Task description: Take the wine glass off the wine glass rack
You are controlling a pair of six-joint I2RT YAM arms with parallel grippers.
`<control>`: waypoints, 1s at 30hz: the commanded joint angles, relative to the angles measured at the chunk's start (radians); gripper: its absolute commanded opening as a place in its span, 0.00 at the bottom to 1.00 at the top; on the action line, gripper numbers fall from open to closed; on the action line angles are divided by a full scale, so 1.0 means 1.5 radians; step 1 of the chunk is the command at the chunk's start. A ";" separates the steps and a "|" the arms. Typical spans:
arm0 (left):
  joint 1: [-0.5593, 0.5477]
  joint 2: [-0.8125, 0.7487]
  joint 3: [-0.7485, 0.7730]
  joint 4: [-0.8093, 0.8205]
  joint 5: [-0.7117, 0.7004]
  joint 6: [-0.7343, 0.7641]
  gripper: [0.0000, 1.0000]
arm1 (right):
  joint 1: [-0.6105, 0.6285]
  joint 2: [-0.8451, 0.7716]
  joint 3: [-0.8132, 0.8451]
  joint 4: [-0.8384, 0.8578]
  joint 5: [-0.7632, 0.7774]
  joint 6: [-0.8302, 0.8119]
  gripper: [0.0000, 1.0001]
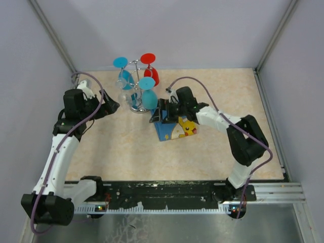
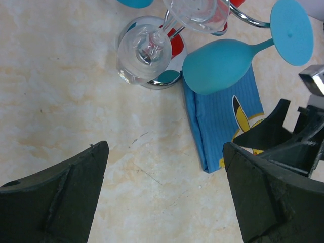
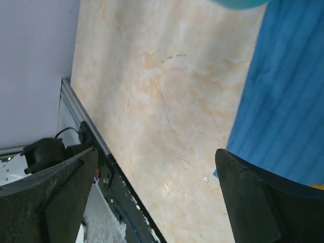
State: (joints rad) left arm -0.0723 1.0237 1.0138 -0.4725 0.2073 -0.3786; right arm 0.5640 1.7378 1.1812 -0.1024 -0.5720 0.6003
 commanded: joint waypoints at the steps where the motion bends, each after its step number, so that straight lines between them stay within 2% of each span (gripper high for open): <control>1: -0.002 -0.009 -0.013 0.023 0.018 -0.006 1.00 | 0.017 0.038 -0.052 0.123 -0.072 0.042 0.99; 10: -0.002 -0.006 -0.014 0.045 0.037 -0.022 1.00 | 0.029 0.125 -0.049 0.166 -0.123 0.046 0.99; 19: -0.002 -0.001 -0.020 0.047 0.038 -0.024 1.00 | 0.036 0.135 -0.031 0.207 -0.144 0.071 0.99; 22: -0.002 -0.004 -0.024 0.049 0.038 -0.025 1.00 | 0.043 0.151 0.008 0.147 -0.105 0.056 0.99; 30: -0.002 -0.008 -0.026 0.051 0.054 -0.030 1.00 | 0.075 0.217 0.137 -0.057 0.085 -0.008 0.99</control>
State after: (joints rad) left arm -0.0723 1.0260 0.9791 -0.4236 0.2634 -0.4164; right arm 0.6567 2.0258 1.2919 -0.0257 -0.6048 0.6453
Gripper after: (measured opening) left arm 0.998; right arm 0.991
